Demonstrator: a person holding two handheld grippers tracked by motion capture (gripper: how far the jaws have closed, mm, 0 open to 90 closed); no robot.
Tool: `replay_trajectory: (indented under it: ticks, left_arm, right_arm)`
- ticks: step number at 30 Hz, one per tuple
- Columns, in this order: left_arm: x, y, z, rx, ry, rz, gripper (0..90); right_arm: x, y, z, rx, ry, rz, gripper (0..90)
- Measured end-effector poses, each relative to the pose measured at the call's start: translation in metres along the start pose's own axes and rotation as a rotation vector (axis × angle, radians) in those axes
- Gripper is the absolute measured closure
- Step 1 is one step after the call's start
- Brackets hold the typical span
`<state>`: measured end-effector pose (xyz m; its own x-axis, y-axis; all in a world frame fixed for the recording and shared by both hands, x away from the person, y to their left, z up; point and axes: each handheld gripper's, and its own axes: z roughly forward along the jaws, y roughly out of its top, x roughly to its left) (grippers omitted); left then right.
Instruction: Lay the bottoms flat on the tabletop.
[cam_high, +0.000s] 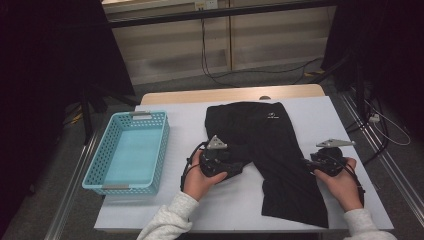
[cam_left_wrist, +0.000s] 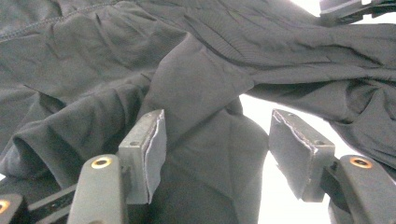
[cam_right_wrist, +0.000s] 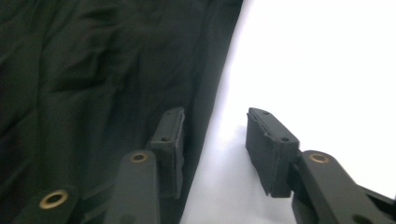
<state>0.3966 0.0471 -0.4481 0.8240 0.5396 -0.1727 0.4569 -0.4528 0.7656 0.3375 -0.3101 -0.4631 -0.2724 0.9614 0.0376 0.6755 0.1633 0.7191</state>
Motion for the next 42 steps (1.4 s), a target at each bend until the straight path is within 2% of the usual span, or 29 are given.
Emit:
replay_trajectory:
  ticks: [1, 2, 3, 4, 5, 7, 9, 11, 13, 17, 18, 21, 22, 23, 25, 27, 29, 31, 35, 39, 42]
  left_arm:
    - [0.0, 0.0, 0.0, -0.001, -0.003, -0.002, 37.4]
    - [0.0, 0.0, 0.0, -0.001, -0.004, 0.0, 37.4]
    - [0.001, 0.0, -0.001, -0.001, -0.004, -0.003, 37.4]
    - [0.001, 0.0, -0.001, -0.005, -0.003, -0.004, 37.4]
    - [0.001, 0.0, -0.001, -0.004, -0.002, -0.005, 37.4]
    - [0.001, 0.0, -0.002, -0.005, -0.003, -0.007, 37.6]
    - [0.001, 0.0, -0.003, -0.011, -0.001, -0.007, 37.6]
    - [0.001, 0.001, -0.004, -0.012, -0.004, -0.004, 37.7]
    - [0.001, 0.001, -0.004, -0.015, -0.003, -0.005, 37.8]
    - [0.002, 0.0, -0.003, -0.015, -0.003, -0.006, 37.8]
    - [0.002, 0.0, -0.004, -0.018, -0.004, -0.008, 37.8]
    - [0.002, 0.001, -0.005, -0.019, -0.006, -0.004, 37.8]
    - [0.002, 0.001, -0.005, -0.022, -0.003, -0.003, 37.7]
    - [0.002, 0.001, -0.006, -0.021, -0.004, -0.003, 37.6]
    - [0.003, 0.001, -0.006, -0.017, -0.006, -0.001, 37.2]
    - [0.002, 0.001, -0.005, -0.017, -0.009, -0.003, 36.5]
    - [0.002, 0.001, -0.005, -0.015, -0.005, 0.0, 35.3]
    - [0.001, 0.001, -0.006, -0.019, -0.001, 0.002, 34.7]
    - [-0.001, 0.002, -0.008, -0.017, 0.004, 0.014, 34.7]
    - [0.0, 0.0, -0.007, -0.007, 0.024, 0.021, 35.2]
    - [0.001, -0.004, -0.003, 0.009, 0.047, 0.02, 36.2]
  right_arm:
    - [0.0, 0.0, 0.001, -0.001, 0.008, 0.001, 60.2]
    - [0.0, 0.001, 0.001, 0.002, 0.009, -0.004, 68.4]
    - [0.0, 0.002, 0.002, 0.003, 0.034, -0.015, 79.4]
    - [0.0, 0.003, 0.002, 0.01, 0.078, 0.0, 85.7]
    - [0.001, 0.004, 0.003, 0.015, 0.085, -0.008, 89.7]
    - [0.003, 0.008, 0.005, 0.037, 0.092, -0.038, 90.0]
    - [0.002, 0.012, 0.005, 0.043, 0.086, -0.042, 90.0]
    - [-0.006, 0.016, 0.005, 0.001, 0.044, -0.032, 90.0]
    - [-0.014, 0.018, 0.005, -0.041, 0.029, 0.008, 90.0]
    - [-0.023, 0.019, 0.012, -0.025, -0.002, 0.009, 90.0]
    - [-0.024, 0.018, 0.014, -0.015, -0.022, 0.007, 90.0]
    - [-0.027, 0.015, 0.016, -0.022, -0.04, 0.024, 90.0]
    - [-0.027, 0.015, 0.017, -0.025, -0.04, 0.027, 88.3]
    - [-0.026, 0.015, 0.016, -0.028, -0.041, 0.026, 82.5]
    - [-0.021, 0.015, 0.012, -0.022, -0.067, -0.019, 78.3]
    - [-0.015, 0.014, 0.005, -0.039, -0.06, -0.033, 67.9]
    - [-0.007, 0.012, -0.003, -0.054, -0.048, -0.048, 62.3]
    - [0.006, 0.008, -0.012, -0.073, -0.022, -0.074, 56.0]
    - [0.027, 0.003, -0.028, -0.101, 0.023, -0.101, 49.1]
    - [0.045, -0.004, -0.038, -0.124, 0.093, -0.111, 47.9]
    - [0.061, -0.015, -0.039, -0.11, 0.15, -0.12, 47.2]
